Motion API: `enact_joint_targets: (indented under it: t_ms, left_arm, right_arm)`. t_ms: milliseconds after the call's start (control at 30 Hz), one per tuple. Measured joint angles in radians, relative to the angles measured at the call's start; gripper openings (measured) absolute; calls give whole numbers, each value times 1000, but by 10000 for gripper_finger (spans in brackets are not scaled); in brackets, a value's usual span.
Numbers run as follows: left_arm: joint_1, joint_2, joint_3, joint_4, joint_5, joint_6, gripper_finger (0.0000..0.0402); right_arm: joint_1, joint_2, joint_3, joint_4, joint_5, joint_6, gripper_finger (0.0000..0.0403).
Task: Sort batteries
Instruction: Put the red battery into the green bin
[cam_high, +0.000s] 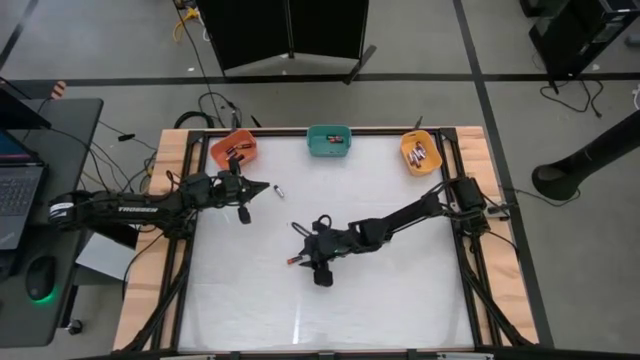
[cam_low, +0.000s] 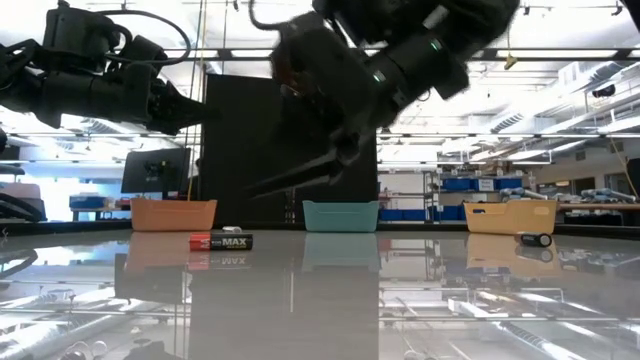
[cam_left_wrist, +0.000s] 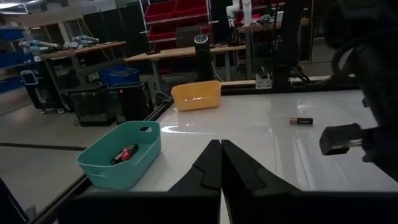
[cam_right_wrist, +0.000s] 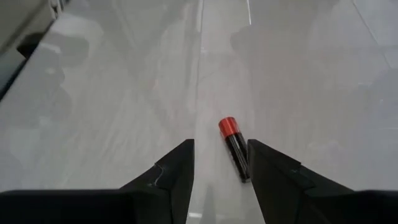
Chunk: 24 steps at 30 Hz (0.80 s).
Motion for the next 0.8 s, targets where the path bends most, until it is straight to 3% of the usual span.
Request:
enact_joint_targets:
  t_ms: [300,800]
  left_arm:
    - [0,0,0,6,0,15,8]
    - [0,0,0,42,0,35,8]
  right_arm:
    - [-5,1,211,-341,-1,-54,158]
    - [-44,1,400,-530,-9,-93,158]
